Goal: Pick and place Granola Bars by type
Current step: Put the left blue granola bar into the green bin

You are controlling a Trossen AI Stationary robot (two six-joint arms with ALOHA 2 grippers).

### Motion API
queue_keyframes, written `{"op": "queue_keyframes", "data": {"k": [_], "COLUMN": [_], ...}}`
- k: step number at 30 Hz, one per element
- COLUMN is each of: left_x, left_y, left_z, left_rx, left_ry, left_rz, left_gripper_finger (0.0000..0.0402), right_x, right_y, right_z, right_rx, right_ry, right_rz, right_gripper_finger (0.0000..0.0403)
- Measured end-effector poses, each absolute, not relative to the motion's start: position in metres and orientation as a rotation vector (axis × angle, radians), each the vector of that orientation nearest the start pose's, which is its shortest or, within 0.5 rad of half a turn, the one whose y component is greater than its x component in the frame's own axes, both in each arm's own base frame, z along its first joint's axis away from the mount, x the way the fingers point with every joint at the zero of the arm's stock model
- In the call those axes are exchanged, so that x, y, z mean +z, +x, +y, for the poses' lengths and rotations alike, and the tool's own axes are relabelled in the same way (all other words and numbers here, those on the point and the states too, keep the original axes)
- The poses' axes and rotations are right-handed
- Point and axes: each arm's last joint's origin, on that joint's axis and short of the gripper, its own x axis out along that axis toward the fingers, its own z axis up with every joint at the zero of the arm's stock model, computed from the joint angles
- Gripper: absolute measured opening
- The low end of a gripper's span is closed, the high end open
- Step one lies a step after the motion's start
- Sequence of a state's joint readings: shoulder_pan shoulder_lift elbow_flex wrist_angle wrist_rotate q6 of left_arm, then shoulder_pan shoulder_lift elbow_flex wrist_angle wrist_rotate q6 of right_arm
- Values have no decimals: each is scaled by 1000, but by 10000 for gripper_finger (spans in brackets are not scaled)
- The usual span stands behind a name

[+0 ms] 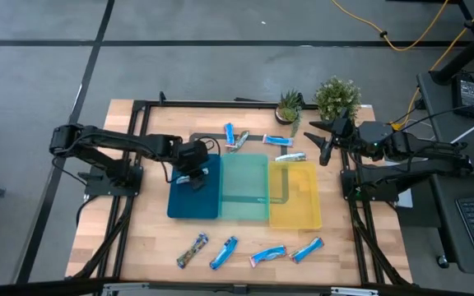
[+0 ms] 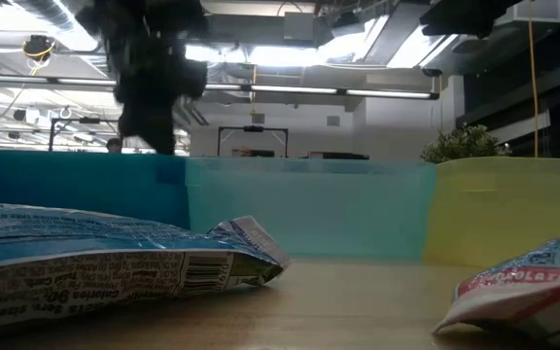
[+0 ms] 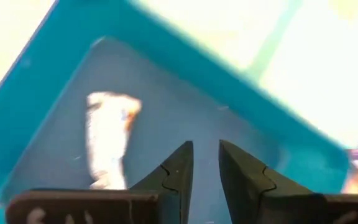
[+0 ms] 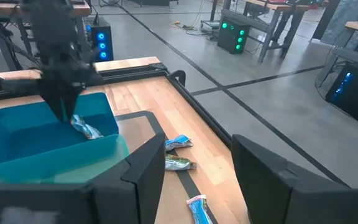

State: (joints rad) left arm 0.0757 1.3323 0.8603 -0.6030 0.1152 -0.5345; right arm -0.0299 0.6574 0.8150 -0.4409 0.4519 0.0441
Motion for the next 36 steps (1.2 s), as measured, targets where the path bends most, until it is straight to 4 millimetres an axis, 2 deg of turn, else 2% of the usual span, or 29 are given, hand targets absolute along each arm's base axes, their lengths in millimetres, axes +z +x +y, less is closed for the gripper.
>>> {"op": "queue_keyframes", "data": {"k": [8, 13, 25, 31, 36], "left_x": [277, 297, 299, 302, 289], "left_y": [256, 254, 231, 225, 228], "left_z": [-33, -64, -125, -149, -173], "left_rx": [16, -4, 100, 58, 51], "left_ry": [-514, -553, -772, -885, -950], "left_rz": [912, 894, 890, 863, 923], "left_gripper_finger": [63, 63, 63, 62, 54], "right_x": [335, 335, 336, 338, 338], "right_y": [133, 133, 133, 133, 131], "right_z": [-17, -17, -17, -18, -20], "right_rx": [-483, -476, -455, -505, -604], "right_ry": [-29, -78, -219, -226, -237], "right_rz": [282, 294, 321, 309, 314], "right_gripper_finger": [186, 186, 186, 186, 186]}}
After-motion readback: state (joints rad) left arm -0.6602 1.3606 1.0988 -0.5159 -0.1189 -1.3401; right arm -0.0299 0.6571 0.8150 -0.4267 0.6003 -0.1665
